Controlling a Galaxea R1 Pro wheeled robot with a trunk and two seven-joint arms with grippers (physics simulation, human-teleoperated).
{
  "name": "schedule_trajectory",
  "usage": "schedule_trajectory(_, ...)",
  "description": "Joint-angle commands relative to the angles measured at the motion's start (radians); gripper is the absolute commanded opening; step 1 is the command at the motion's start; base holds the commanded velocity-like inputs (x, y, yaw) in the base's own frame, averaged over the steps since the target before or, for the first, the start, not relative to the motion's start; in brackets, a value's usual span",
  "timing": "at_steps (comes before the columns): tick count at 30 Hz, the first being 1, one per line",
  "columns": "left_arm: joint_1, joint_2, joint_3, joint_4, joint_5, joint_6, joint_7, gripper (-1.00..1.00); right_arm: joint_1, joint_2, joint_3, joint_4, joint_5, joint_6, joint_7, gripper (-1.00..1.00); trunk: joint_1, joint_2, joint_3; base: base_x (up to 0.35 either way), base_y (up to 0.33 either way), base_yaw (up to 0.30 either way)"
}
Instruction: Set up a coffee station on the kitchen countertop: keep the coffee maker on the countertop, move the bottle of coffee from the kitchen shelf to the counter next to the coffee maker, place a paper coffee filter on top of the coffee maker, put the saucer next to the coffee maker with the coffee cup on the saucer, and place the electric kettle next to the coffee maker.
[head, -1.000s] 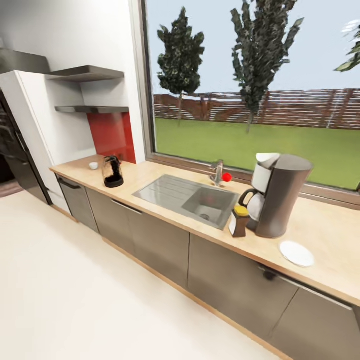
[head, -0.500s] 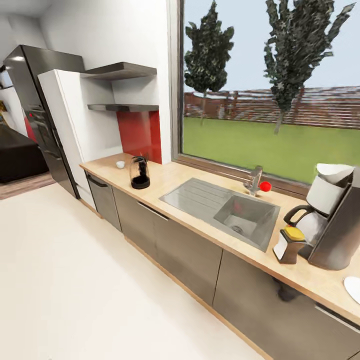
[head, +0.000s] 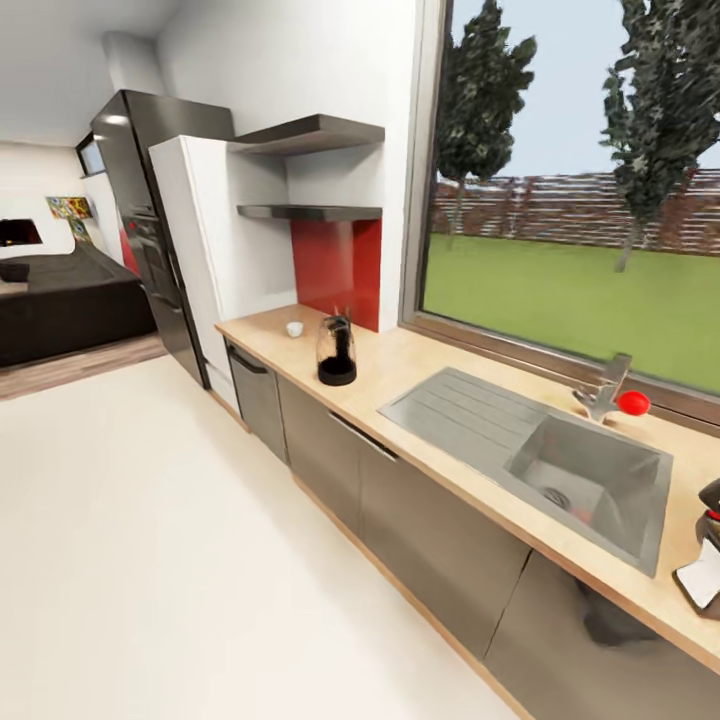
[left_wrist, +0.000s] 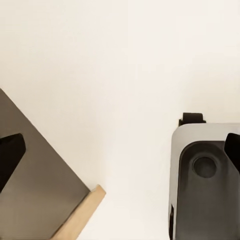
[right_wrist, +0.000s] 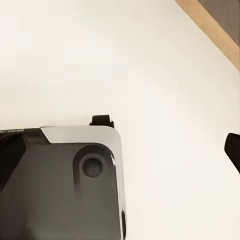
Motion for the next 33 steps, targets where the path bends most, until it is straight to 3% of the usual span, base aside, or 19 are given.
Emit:
schedule_trajectory(1,-0.001,0.0,-0.008,0.001,0.008,-0.002,0.003,1.0,-0.001,0.0,-0.009,0.001,0.008,-0.003,0.003,1.0,0.001,-0.002,-0.003,0.293,0.193,0.267)
schedule_trajectory(27,-0.001,0.0,-0.008,0.001,0.007,-0.004,0.003,1.0,-0.001,0.003,-0.008,0.0,0.009,-0.003,0.006,1.0,0.001,-0.002,-0.017,0.299,0.183,0.249)
schedule_trajectory(33,-0.001,0.0,-0.008,0.001,0.007,-0.005,0.002,1.0,-0.001,0.031,-0.007,0.0,0.01,-0.005,0.01,1.0,0.001,-0.002,-0.017,0.313,0.149,0.022)
